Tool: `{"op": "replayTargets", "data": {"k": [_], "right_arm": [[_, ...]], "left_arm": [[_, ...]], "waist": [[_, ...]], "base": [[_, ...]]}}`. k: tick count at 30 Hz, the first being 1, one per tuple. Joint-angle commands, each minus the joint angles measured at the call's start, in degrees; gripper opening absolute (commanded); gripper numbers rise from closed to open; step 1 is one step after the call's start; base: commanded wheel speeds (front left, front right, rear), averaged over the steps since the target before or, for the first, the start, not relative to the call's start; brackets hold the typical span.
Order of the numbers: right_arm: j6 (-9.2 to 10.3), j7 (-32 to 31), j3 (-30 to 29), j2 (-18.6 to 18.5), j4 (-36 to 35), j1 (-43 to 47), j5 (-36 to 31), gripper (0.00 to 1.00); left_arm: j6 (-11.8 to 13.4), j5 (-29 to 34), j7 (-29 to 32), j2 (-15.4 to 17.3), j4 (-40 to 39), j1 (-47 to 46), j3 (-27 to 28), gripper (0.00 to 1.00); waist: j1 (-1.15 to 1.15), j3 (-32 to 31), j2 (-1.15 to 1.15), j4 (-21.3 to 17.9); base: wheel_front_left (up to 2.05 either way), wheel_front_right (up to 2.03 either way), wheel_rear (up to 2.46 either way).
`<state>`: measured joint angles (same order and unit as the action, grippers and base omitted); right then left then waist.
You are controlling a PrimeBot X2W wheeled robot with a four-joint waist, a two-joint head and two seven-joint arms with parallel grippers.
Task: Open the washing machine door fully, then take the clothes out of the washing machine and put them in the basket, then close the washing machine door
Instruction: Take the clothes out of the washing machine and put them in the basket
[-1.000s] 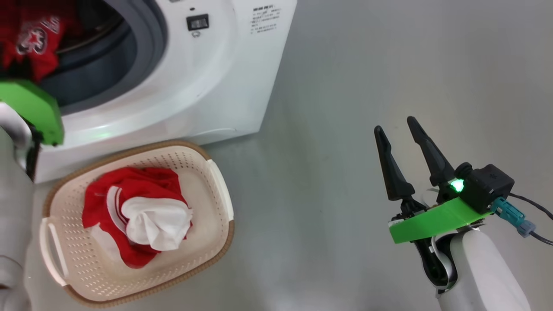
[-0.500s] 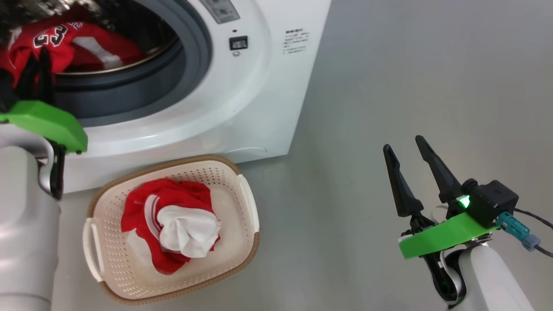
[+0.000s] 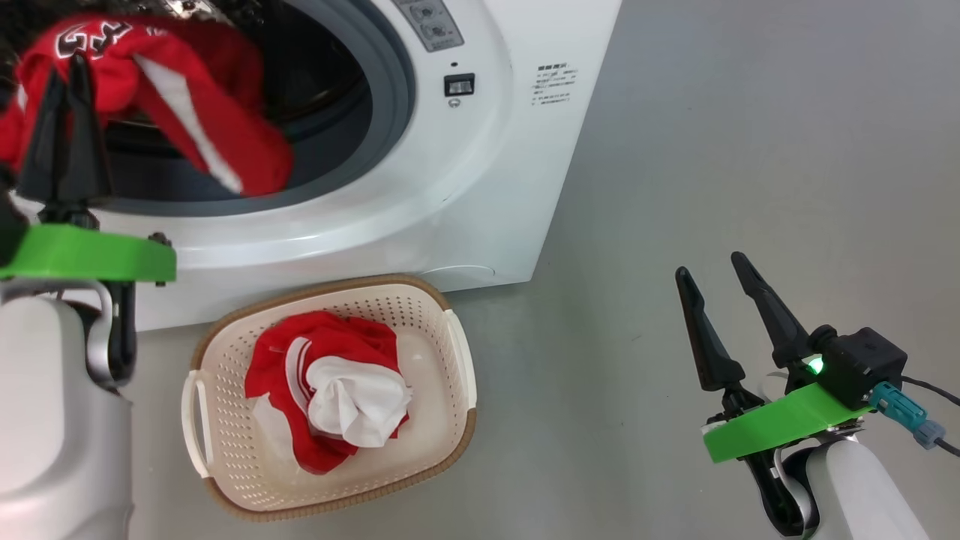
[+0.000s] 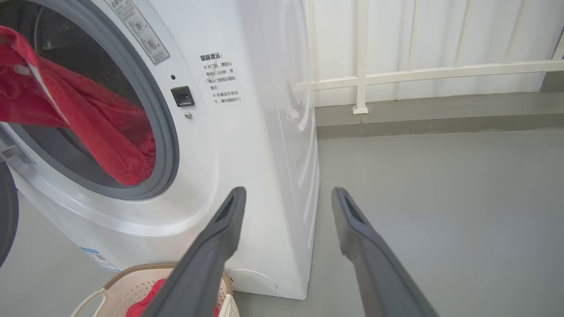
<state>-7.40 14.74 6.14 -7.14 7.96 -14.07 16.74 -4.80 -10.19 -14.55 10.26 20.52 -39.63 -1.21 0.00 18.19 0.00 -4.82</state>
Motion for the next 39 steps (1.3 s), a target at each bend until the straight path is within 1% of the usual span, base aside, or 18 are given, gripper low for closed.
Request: {"op": "replayTargets", "data": {"k": [1,14,19,22,26,30,32,33,39], "right_arm": [[-0.09,0.3,0.8,-0.1,-1.6,0.9,-0.5,1.0],[-0.09,0.3,0.4,-0.3,-1.8,1.1,-0.4,1.0],[-0.09,0.3,0.4,-0.3,-2.0,0.9,-0.4,1.0],[-0.09,0.3,0.3,-0.4,-2.1,0.6,-0.4,1.0],[-0.09,0.3,0.4,-0.4,-2.2,0.2,-0.4,1.0],[-0.09,0.3,0.7,-0.2,-2.2,-0.5,-0.5,1.0],[-0.09,0.3,0.8,-0.2,-2.2,-0.8,-0.5,1.0],[-0.09,0.3,0.9,-0.2,-2.3,-1.1,-0.4,1.0],[-0.09,0.3,1.1,0.0,-2.4,-2.0,-0.3,1.0]], "left_arm": [[-0.1,0.2,-0.4,2.0,-2.9,0.6,2.0,0.0],[0.1,1.2,-0.4,-2.0,-23.9,11.9,5.0,0.0],[-0.1,1.9,-0.4,-2.9,-29.3,17.2,4.3,0.0],[-0.3,2.1,-0.4,-3.3,-30.4,20.4,3.4,0.0],[-0.3,1.2,-0.4,-4.4,-29.9,24.0,2.6,0.0],[-0.3,0.6,-0.4,-5.4,-26.4,26.2,1.7,0.0],[-0.3,0.2,-0.4,-5.8,-24.0,26.5,1.3,0.0],[-0.4,0.2,-0.4,-6.1,-20.7,26.8,0.9,0.0],[-1.2,-0.1,-0.4,-6.6,-10.1,25.7,0.2,0.0]], "waist": [[0.0,0.0,0.0,0.1],[0.0,0.5,0.0,1.2],[0.0,1.0,0.0,1.5],[0.0,1.5,0.0,1.6],[0.0,2.2,0.0,1.7],[0.0,3.0,0.0,1.6],[0.0,3.5,0.0,1.5],[0.0,3.9,0.0,1.3],[0.0,5.5,0.0,0.6]], "base": [[0.0,0.0,0.0],[0.0,0.0,0.0],[0.0,0.0,0.0],[0.0,0.0,0.0],[0.0,0.0,0.0],[0.0,0.0,0.0],[0.0,0.0,0.0],[0.0,0.0,0.0],[0.0,0.0,0.0]]}}
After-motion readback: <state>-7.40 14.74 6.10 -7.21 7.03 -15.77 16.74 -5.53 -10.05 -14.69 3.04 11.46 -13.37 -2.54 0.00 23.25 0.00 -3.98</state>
